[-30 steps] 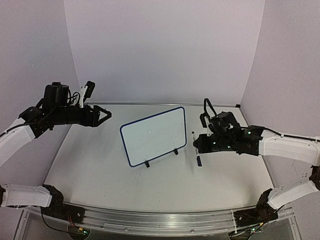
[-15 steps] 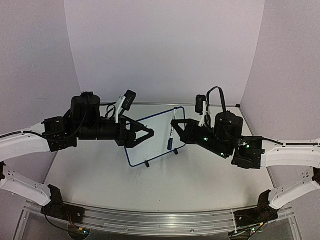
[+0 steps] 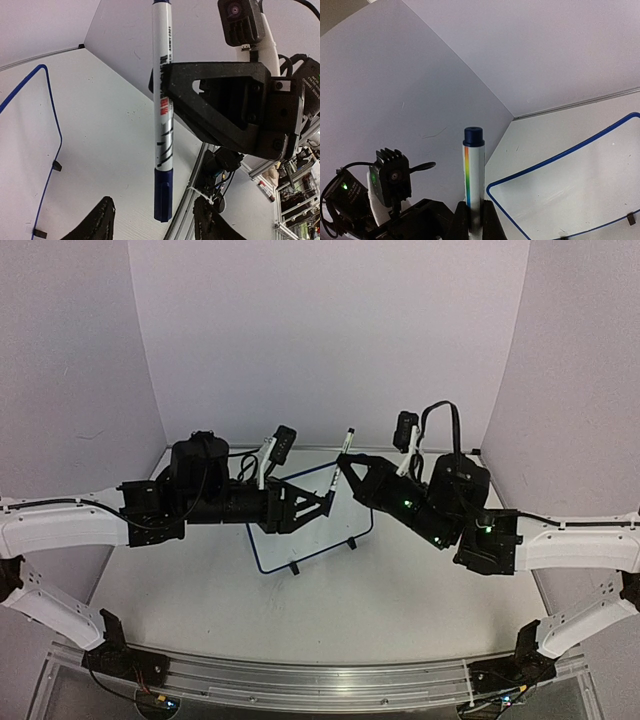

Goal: Write a sentence on the whiteboard
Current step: Pass from the right arm to the left

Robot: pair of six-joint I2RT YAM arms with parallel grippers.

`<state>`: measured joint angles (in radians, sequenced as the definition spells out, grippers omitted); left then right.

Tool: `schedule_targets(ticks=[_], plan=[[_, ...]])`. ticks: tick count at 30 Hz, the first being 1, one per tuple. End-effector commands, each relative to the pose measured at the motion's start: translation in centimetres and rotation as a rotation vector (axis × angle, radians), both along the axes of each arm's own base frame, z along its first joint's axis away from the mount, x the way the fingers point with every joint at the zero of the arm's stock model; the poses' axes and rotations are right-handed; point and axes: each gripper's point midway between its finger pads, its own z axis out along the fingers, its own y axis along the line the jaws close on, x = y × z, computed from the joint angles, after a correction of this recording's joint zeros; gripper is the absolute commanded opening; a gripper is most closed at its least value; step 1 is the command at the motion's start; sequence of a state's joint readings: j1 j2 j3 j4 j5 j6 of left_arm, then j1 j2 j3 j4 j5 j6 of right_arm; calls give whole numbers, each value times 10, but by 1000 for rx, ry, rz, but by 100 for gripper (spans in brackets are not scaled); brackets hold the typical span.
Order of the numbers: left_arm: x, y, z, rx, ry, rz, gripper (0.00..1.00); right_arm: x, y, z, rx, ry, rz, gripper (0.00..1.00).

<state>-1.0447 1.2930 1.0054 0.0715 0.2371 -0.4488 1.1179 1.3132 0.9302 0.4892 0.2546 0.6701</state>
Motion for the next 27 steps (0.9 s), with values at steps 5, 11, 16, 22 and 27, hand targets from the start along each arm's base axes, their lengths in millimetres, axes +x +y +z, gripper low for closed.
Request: schedule_targets(ticks=[5,11,16,22,27], plan=[[-6,-15,19,-73,-20,-70,49,4,0,25,90,-17,-36,0],[-5,-18,16,-75,-11,-73,33,5,4,24,92,-13,-25,0],[-4,-19,16,-78,-13,-73,20,6,3,20,88,-3,-35,0],[2,-15,12,-56,-6,-28,0,5,1,9,37,22,-37,0],[0,-3,3,27,-19,-10,0,2,-19,-5,-105,56,-73,29]])
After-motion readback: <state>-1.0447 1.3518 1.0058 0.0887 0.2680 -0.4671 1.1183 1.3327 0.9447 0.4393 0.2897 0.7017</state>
